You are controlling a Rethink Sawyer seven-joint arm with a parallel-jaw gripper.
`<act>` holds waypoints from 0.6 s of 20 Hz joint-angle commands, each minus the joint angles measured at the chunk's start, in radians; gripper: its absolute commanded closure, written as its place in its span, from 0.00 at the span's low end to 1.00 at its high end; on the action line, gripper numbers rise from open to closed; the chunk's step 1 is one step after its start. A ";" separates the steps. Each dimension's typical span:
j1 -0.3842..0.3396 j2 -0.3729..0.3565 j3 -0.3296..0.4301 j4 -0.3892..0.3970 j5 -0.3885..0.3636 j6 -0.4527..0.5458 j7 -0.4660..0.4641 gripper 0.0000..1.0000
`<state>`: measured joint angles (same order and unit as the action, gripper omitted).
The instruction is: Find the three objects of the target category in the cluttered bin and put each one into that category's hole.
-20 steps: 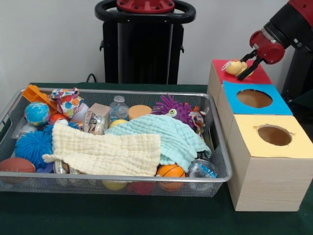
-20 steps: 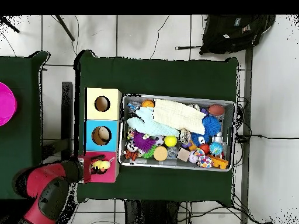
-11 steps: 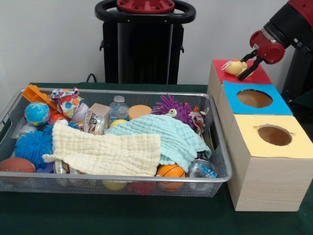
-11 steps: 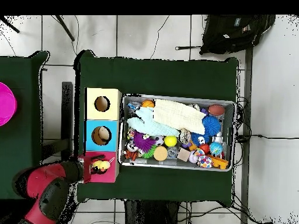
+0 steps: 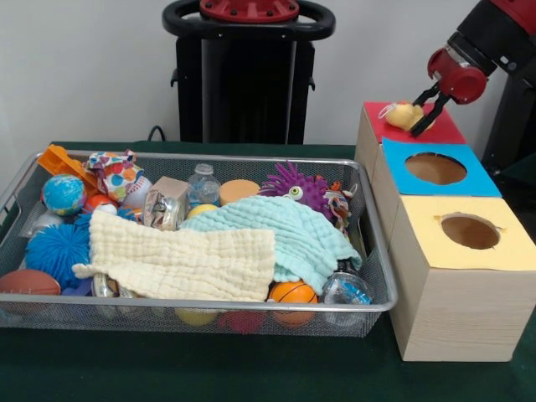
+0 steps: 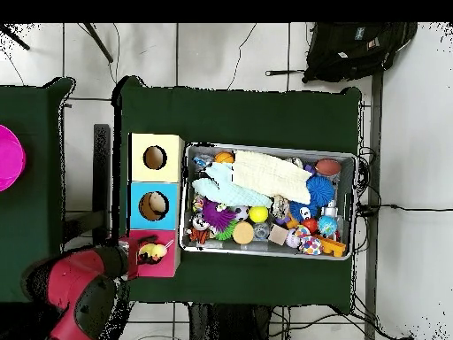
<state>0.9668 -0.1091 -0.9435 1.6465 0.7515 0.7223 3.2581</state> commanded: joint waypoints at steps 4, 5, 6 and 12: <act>-0.109 -0.236 0.265 0.089 -0.068 -0.039 -0.155 0.00; -0.119 -0.251 0.268 0.095 -0.082 -0.036 -0.165 0.00; -0.129 -0.266 0.271 0.100 -0.095 -0.034 -0.174 0.00; -0.196 -0.371 0.315 0.165 -0.181 -0.061 -0.238 0.00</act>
<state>0.8388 -0.3660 -0.8139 1.7097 0.6592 0.7136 3.2573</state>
